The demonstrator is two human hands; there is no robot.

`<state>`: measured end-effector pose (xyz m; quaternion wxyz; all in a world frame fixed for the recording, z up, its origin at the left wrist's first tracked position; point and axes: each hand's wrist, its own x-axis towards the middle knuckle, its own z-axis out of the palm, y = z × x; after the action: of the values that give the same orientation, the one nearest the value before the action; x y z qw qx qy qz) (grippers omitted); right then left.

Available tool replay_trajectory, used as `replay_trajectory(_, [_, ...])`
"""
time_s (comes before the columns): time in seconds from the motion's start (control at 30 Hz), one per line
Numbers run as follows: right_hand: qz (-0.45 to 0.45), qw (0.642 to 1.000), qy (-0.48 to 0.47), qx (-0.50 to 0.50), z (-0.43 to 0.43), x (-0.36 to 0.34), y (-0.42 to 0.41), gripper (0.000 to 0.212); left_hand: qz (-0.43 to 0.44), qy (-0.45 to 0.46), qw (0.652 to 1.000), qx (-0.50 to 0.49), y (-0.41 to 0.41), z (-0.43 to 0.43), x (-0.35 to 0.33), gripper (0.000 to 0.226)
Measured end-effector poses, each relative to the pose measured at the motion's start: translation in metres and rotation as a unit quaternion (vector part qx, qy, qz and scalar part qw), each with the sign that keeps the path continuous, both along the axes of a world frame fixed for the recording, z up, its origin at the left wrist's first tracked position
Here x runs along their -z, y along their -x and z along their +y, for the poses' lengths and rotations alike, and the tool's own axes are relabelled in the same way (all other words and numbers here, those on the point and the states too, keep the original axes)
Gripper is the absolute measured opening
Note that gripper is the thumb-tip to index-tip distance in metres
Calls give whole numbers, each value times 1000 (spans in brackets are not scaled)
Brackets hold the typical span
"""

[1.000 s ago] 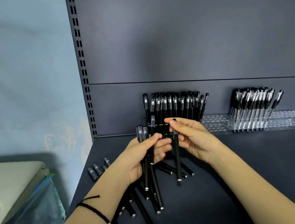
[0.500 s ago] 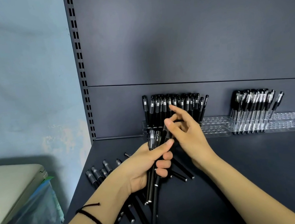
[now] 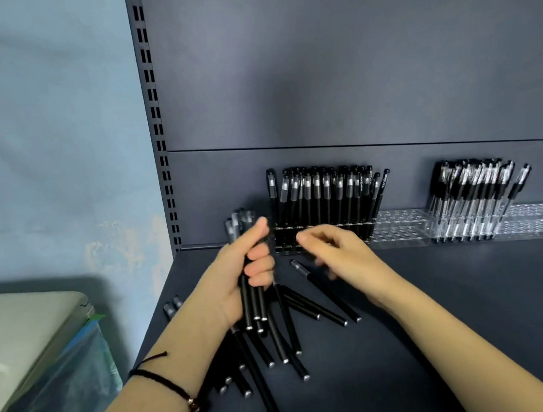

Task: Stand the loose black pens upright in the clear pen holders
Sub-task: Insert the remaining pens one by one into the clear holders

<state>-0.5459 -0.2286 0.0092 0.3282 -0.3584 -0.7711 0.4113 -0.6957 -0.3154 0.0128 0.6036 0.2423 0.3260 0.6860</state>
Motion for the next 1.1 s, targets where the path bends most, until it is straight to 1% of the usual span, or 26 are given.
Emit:
replay_trajectory(0.03, [-82, 995, -46, 20, 3, 2, -4, 33, -22, 0, 1000, -21, 5, 0, 0, 20])
replay_trajectory(0.07, [-160, 984, -76, 26, 3, 3, -6, 47, -43, 1, 998, -36, 9, -1, -1, 20])
replay_trajectory(0.13, [-282, 956, -82, 1, -3, 3, -5, 79, -69, 4, 996, -61, 15, -3, -2, 21])
replay_trajectory(0.17, [-328, 941, -76, -14, -7, 3, -4, 93, -73, 7, 995, -71, 16, -3, -2, 22])
replay_trajectory(0.2, [-363, 929, -74, -22, -11, 3, -2, 102, -75, 11, 994, -78, 17, -3, -1, 22])
replay_trajectory(0.23, [-383, 920, -78, -24, -14, 4, 0, 106, -77, 16, 993, -83, 18, -3, 0, 21])
replay_trajectory(0.3, [-383, 920, -82, -22, -16, 5, 2, 102, -77, 21, 993, -85, 18, -2, 3, 20])
replay_trajectory(0.4, [-323, 944, -52, -28, -15, 3, 2, 81, -58, 27, 994, -87, 16, -2, 3, 17])
replay_trajectory(0.47, [-296, 954, -23, -33, -13, 1, 0, 72, -48, 29, 995, -83, 14, -1, 3, 17])
replay_trajectory(0.57, [-289, 957, -18, -29, -9, -1, -3, 65, -63, 29, 995, -76, 13, -1, 4, 17])
replay_trajectory(0.63, [-295, 955, -27, -18, -6, -2, -5, 56, -84, 30, 994, -70, 14, 0, 5, 18])
replay_trajectory(0.67, [-302, 953, -31, -14, -4, -3, -6, 48, -93, 32, 993, -66, 14, 0, 5, 18])
replay_trajectory(0.73, [-318, 948, -28, -10, 2, -5, -9, 25, -109, 36, 992, -59, 14, 1, 5, 16])
replay_trajectory(0.77, [-327, 945, -21, -16, 4, -6, -11, 24, -113, 38, 991, -57, 14, 1, 5, 15])
replay_trajectory(0.8, [-341, 940, -14, -28, 5, -6, -13, 34, -110, 40, 992, -55, 14, 0, 6, 13])
replay_trajectory(0.83, [-355, 934, -12, -36, 7, -6, -15, 38, -101, 42, 993, -54, 13, 0, 6, 13])
replay_trajectory(0.97, [-378, 924, -39, -50, 7, -4, -19, 35, -59, 56, 994, -73, 8, 0, 7, 13])
replay_trajectory(1.03, [-361, 931, -31, -50, 9, -3, -19, 34, -48, 59, 991, -106, 8, 2, 7, 19])
replay_trajectory(1.1, [-313, 949, -1, -44, 13, -1, -20, 35, -34, 56, 986, -151, 10, 4, 8, 27])
